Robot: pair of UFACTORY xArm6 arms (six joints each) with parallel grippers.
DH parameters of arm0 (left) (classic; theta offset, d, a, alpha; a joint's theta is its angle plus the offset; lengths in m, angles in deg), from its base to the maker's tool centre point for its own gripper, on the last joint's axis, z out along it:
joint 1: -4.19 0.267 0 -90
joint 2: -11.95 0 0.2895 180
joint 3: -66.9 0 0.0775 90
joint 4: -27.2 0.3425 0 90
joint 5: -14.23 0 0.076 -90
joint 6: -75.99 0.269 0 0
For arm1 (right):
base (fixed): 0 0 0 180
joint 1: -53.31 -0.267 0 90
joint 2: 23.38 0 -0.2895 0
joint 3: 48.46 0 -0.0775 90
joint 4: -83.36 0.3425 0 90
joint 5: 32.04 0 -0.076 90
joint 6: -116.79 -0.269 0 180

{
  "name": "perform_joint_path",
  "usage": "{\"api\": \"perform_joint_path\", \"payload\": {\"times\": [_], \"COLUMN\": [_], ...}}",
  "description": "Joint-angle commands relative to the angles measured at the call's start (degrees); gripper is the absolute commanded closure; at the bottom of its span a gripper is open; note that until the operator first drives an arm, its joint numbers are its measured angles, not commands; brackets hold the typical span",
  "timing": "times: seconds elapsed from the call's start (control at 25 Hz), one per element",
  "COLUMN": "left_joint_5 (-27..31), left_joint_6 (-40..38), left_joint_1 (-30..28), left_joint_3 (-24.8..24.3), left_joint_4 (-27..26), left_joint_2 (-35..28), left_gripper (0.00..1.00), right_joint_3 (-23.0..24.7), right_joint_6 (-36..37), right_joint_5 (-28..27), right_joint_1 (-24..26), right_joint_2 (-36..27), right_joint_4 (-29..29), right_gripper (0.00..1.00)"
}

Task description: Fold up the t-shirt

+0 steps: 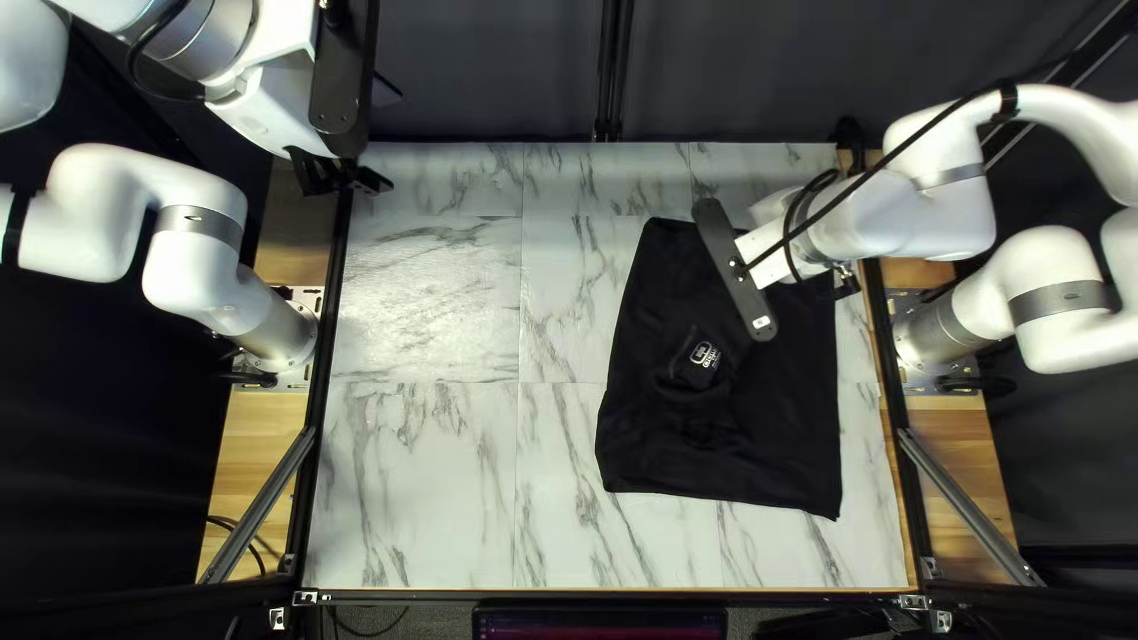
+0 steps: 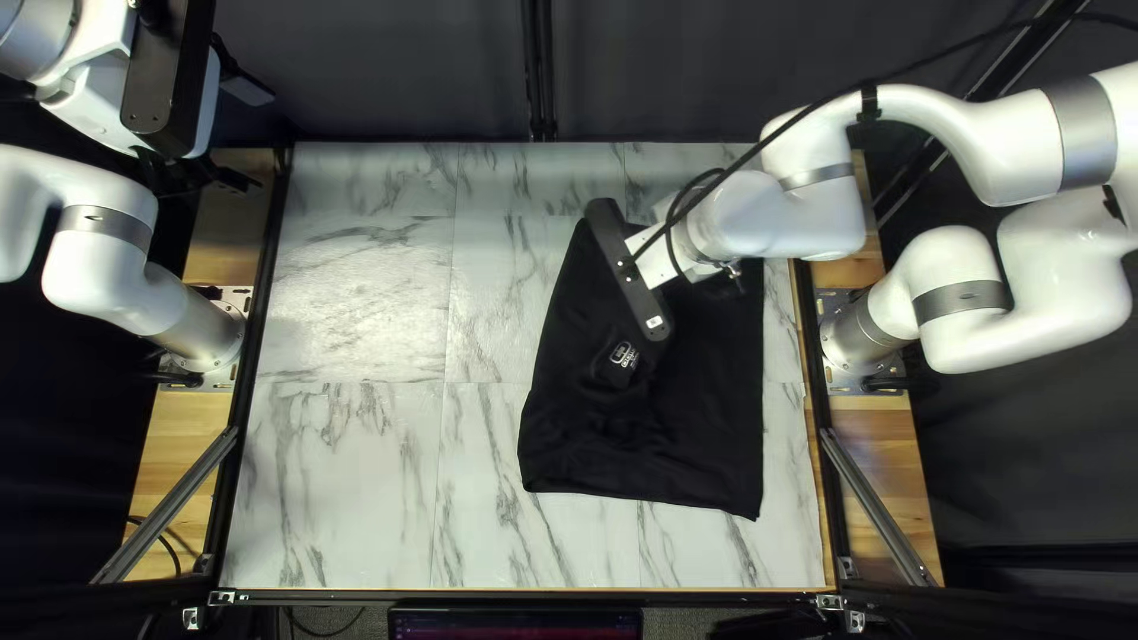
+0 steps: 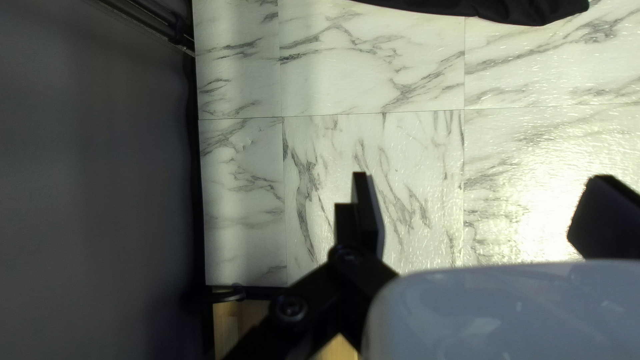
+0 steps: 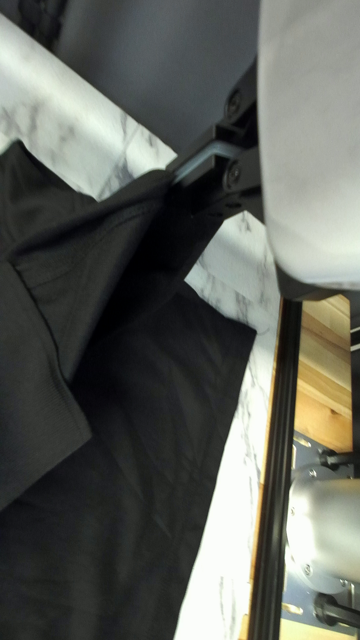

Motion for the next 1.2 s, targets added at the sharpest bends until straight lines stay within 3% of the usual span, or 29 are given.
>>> {"api": "perform_joint_path", "payload": {"times": [0.04, 0.32, 0.64, 0.76, 0.96, 1.2], "left_joint_5": [0.0, 0.0, 0.0, 0.0, 0.0, 0.0], "left_joint_6": [0.0, 0.0, 0.0, 0.0, 0.0, 0.0], "left_joint_1": [0.0, 0.0, 0.0, 0.0, 0.0, 0.0], "left_joint_3": [0.0, 0.0, 0.0, 0.0, 0.0, 0.0], "left_joint_4": [0.0, 0.0, 0.0, 0.0, 0.0, 0.0], "left_joint_2": [0.0, 0.0, 0.0, 0.0, 0.0, 0.0], "left_gripper": [0.00, 0.00, 0.00, 0.00, 0.00, 0.00], "right_joint_3": [-2.4, -5.4, 3.5, 6.5, 14.9, 20.9], "right_joint_6": [-1.1, -1.9, -4.6, -4.9, -3.4, -1.7], "right_joint_5": [-0.7, -2.6, -15.1, -16.9, -11.9, -8.0], "right_joint_1": [-1.1, -2.5, -5.6, -5.1, -1.4, 2.0], "right_joint_2": [1.5, 2.2, -14.6, -18.0, -20.7, -20.8], "right_joint_4": [-0.8, -1.8, 0.0, 0.7, 1.9, 3.2], "right_gripper": [1.00, 1.00, 1.00, 1.00, 1.00, 1.00]}}
